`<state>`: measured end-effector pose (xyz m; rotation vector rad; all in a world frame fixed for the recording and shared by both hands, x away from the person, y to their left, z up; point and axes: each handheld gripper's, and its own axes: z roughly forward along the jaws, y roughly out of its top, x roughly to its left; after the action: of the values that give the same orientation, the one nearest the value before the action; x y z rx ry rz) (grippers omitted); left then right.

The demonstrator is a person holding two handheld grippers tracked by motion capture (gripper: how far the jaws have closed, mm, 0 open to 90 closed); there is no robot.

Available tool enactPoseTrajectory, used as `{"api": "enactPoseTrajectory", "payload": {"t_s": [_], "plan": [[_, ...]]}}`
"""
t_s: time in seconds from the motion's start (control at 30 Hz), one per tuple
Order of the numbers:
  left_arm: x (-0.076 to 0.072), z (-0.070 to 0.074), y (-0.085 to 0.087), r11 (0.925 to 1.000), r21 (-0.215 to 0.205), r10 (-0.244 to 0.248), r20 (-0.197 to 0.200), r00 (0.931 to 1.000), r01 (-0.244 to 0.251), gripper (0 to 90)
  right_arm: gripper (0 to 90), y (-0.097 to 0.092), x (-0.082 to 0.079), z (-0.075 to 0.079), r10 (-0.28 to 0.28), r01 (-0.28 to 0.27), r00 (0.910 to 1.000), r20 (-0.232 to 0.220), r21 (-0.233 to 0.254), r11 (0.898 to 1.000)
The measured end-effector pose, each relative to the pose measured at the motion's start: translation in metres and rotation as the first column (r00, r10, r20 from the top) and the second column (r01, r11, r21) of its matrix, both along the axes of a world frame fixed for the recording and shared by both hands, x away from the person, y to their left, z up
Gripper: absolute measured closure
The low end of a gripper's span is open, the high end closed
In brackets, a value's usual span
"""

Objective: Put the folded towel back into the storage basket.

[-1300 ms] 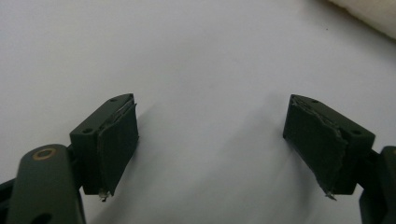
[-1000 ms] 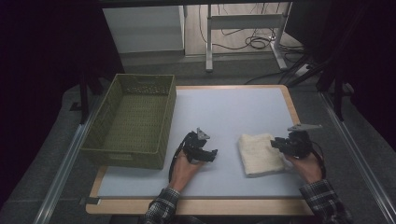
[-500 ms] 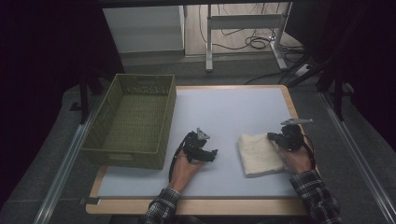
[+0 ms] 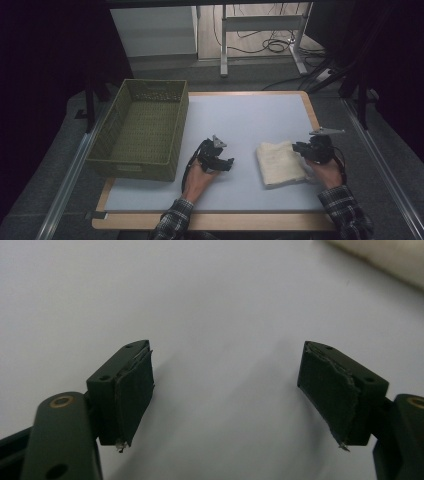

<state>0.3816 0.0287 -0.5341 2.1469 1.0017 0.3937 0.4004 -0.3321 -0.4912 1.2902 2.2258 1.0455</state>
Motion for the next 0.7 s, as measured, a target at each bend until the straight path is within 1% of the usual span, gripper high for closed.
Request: {"api": "enactPoseTrajectory", "payload": {"t_s": [0.03,0.07,0.1,0.13,0.17,0.2,0.23,0.27,0.3,0.33,0.37,0.4,0.43,0.5,0.53,0.57,0.6,0.63,0.67,0.7], "plan": [[0.0,0.0,0.0,1.0,0.0,0.0,0.0,1.0,0.0,22.9,72.0,0.0,0.0,0.0,0.0,0.0,1.0,0.0,0.0,1.0],[0.002,0.005,-0.006,0.9998,-0.015,-0.011,0.002,0.9999,0.011,23.8,69.5,-0.002,-0.009,0.004,0.015,-0.015,0.9999,0.005,-0.009,1.0],[0.004,0.01,-0.011,0.9996,-0.016,-0.024,0.013,0.9996,0.024,23.8,69.5,-0.002,-0.009,0.004,0.015,-0.015,0.9999,0.005,-0.009,1.0],[0.008,0.018,-0.022,0.9986,-0.018,-0.049,0.032,0.9983,0.049,26.9,67.5,-0.004,-0.02,0.006,0.024,-0.024,0.9997,0.002,-0.024,0.999],[0.008,0.018,-0.022,0.9986,-0.018,-0.049,0.032,0.9983,0.049,28.7,67.5,-0.004,-0.02,0.006,0.024,-0.024,0.9997,0.002,-0.024,0.999],[0.016,0.027,-0.038,0.9957,-0.037,-0.083,0.041,0.9957,0.085,30.2,66.0,-0.007,-0.03,0.006,0.032,-0.032,0.9995,0.0,-0.032,0.999],[0.016,0.027,-0.038,0.9957,-0.037,-0.083,0.041,0.9957,0.085,31.3,66.0,-0.007,-0.03,0.006,0.032,-0.032,0.9995,0.0,-0.032,0.999],[0.023,0.033,-0.051,0.9931,-0.051,-0.103,0.041,0.9938,0.106,32.6,64.3,-0.011,-0.041,0.007,0.033,-0.033,0.9994,-0.008,-0.033,0.999],[0.023,0.033,-0.051,0.9931,-0.051,-0.103,0.041,0.9938,0.106,33.3,64.3,-0.011,-0.041,0.007,0.033,-0.033,0.9994,-0.008,-0.033,0.999],[0.029,0.036,-0.062,0.9908,-0.061,-0.119,0.042,0.992,0.121,34.4,62.9,-0.013,-0.05,0.006,0.035,-0.035,0.9993,-0.016,-0.033,0.999],[0.029,0.036,-0.062,0.9908,-0.061,-0.119,0.042,0.992,0.121,35.1,62.9,-0.013,-0.05,0.006,0.035,-0.035,0.9993,-0.016,-0.033,0.999],[0.033,0.036,-0.07,0.9894,-0.066,-0.127,0.037,0.9912,0.129,35.1,62.2,-0.014,-0.053,0.006,0.038,-0.039,0.9991,-0.02,-0.035,0.999],[0.036,0.035,-0.074,0.9882,-0.079,-0.129,0.029,0.9912,0.131,36.4,61.2,-0.014,-0.058,0.004,0.038,-0.039,0.999,-0.024,-0.042,0.998],[0.042,0.032,-0.081,0.9868,-0.089,-0.134,0.013,0.9909,0.135,37.3,59.8,-0.014,-0.063,0.001,0.038,-0.039,0.9986,-0.036,-0.045,0.998],[0.044,0.028,-0.084,0.9869,-0.087,-0.136,0.003,0.9907,0.136,38.1,59.1,-0.014,-0.064,-0.001,0.037,-0.039,0.9986,-0.038,-0.049,0.998],[0.047,0.024,-0.087,0.9884,-0.072,-0.135,-0.007,0.9908,0.134,38.4,58.6,-0.014,-0.066,-0.003,0.033,-0.035,0.9986,-0.042,-0.051,0.998],[0.05,0.017,-0.089,0.9905,-0.057,-0.126,-0.018,0.9918,0.125,40.1,57.9,-0.015,-0.067,-0.009,0.03,-0.032,0.9983,-0.049,-0.05,0.998],[0.05,0.017,-0.089,0.9905,-0.057,-0.126,-0.018,0.9918,0.125,40.7,57.9,-0.015,-0.067,-0.009,0.03,-0.032,0.9983,-0.049,-0.05,0.998],[0.051,0.012,-0.09,0.9908,-0.057,-0.124,-0.032,0.9917,0.122,40.7,57.3,-0.015,-0.067,-0.012,0.028,-0.031,0.9982,-0.052,-0.053,0.998],[0.052,0.009,-0.089,0.9912,-0.054,-0.123,-0.035,0.9918,0.121,40.9,56.5,-0.015,-0.067,-0.015,0.026,-0.03,0.998,-0.057,-0.057,0.998]]}}
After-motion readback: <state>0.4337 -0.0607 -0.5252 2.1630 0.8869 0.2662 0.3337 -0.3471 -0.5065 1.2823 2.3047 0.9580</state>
